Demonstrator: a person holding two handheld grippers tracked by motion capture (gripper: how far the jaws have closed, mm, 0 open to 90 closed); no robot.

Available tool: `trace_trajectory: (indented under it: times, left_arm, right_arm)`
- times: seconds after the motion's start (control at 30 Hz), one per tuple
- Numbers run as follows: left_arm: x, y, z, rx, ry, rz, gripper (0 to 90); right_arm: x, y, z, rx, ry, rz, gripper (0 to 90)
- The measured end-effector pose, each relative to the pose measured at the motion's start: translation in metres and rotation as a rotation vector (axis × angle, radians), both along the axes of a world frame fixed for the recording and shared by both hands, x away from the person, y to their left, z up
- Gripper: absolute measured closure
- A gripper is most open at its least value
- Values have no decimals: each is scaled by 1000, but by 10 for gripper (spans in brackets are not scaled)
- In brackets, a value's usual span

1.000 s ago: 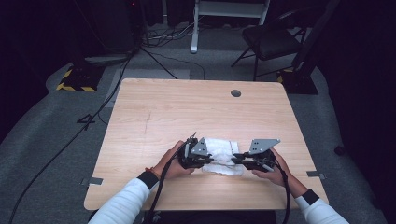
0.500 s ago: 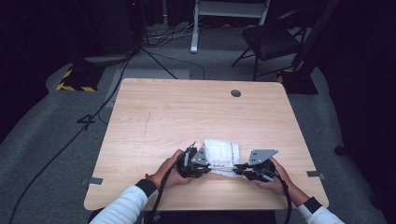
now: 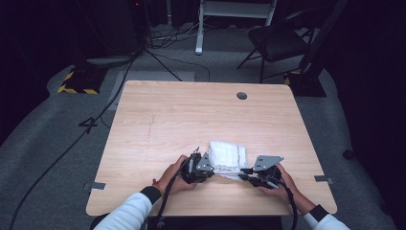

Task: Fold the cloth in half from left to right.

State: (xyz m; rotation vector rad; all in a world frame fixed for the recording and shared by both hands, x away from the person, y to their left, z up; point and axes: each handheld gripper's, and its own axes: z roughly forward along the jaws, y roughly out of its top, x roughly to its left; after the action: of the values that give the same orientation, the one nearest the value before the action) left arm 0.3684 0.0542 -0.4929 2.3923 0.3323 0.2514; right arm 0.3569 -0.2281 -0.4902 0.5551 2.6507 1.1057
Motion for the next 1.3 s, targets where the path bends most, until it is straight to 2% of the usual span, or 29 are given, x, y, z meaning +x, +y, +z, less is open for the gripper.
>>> trace_trajectory:
  times: [0.1, 0.17, 0.2, 0.27, 0.33, 0.4, 0.47, 0.6, 0.7, 0.77, 0.83, 0.97, 1.17, 1.3]
  left_arm:
    - [7, 2, -1, -9, 2, 18, 791]
    - [12, 2, -1, -8, -16, 27, 790]
    - [17, 2, -1, -7, -10, 37, 790]
    - [25, 3, -1, -9, -6, 52, 788]
    - [35, 5, -2, -18, -5, 66, 787]
    - [42, 6, -1, -18, 0, 84, 786]
    - [50, 7, -2, -17, -6, 93, 785]
    - [64, 11, -3, -28, -13, 111, 780]
    - [74, 13, -2, -27, 8, 131, 779]
    - [76, 13, -2, -21, -10, 132, 776]
    - [79, 13, -2, -27, 8, 145, 766]
    - [78, 12, 1, -14, 13, 153, 706]
    - [76, 16, 6, -25, 22, 169, 660]
    - [73, 19, 12, -33, 12, 163, 616]
  right_arm:
    - [7, 2, 0, -4, -10, -8, 747]
    - [13, 3, 0, -2, -8, -18, 746]
    - [17, 3, -1, 1, -8, -21, 747]
    - [26, 4, -1, 14, 14, -37, 748]
    - [41, 7, -1, 15, 11, -47, 748]
    - [44, 8, -1, 14, 9, -49, 748]
    - [54, 10, -1, 16, 6, -55, 748]
    - [71, 12, -3, 48, 36, -79, 750]
    - [79, 17, -2, 22, 3, -82, 749]
    - [82, 19, -2, 13, -7, -88, 748]
    - [86, 21, -1, 3, -17, -93, 745]
    - [88, 22, 0, -7, -23, -99, 716]
    - [86, 21, 4, -22, -27, -115, 642]
    - [85, 19, 8, -22, -31, -123, 578]
